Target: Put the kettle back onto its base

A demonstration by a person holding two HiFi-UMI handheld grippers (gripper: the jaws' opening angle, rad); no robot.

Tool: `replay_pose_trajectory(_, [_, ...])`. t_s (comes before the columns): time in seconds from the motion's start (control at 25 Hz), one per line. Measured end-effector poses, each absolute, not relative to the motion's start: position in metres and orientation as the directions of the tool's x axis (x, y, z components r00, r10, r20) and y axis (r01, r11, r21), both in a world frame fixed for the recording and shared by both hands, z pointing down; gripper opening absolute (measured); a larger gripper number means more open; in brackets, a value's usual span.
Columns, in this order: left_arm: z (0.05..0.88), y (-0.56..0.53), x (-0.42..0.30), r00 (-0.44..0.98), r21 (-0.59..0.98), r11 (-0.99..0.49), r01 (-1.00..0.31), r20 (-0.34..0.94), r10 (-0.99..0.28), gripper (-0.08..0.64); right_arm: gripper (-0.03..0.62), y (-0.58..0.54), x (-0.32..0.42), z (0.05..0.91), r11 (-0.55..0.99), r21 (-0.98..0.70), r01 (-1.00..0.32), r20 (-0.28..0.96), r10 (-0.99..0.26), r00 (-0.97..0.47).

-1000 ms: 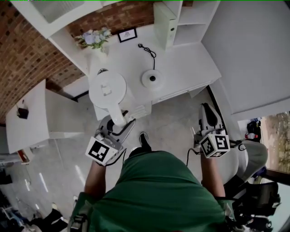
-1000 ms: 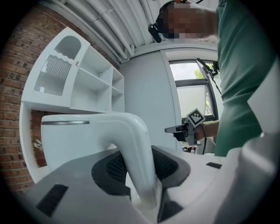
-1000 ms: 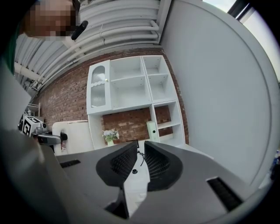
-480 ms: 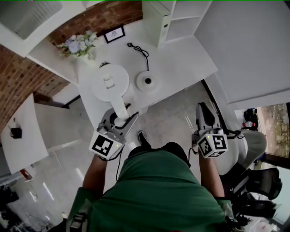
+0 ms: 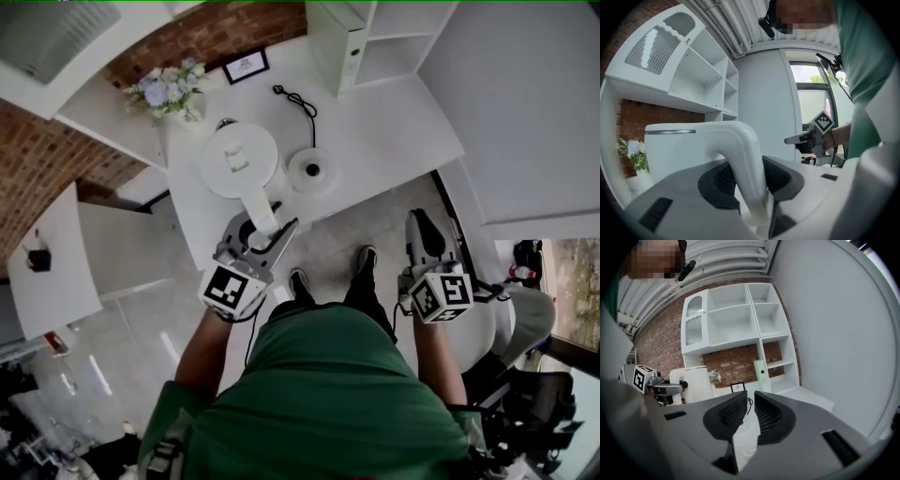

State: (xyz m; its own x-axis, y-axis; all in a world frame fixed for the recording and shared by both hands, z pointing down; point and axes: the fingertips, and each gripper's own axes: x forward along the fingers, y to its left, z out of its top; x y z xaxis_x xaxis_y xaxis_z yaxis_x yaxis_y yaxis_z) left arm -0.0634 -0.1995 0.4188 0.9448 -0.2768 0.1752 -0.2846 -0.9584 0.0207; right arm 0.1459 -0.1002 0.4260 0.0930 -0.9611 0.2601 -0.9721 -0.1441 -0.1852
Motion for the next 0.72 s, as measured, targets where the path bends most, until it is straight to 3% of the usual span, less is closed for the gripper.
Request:
replay_pose_trajectory(0.48, [0.427, -0.218, 0.003, 0.835, 0.038, -0.846, -0.532, 0.191, -0.517, 0.155, 0.058, -0.162, 0.246, 0.427, 0.061, -0.200, -0.978, 0.255, -0.961, -0.112])
replay_pose_trajectory(0.72, [0.445, -0.224, 0.037, 0.787, 0.036, -0.799, -0.600, 0.206, -0.581, 0.155, 0.058, -0.182, 0.262, 0.437, 0.165, -0.208, -0.964, 0.277, -0.935, -0.220])
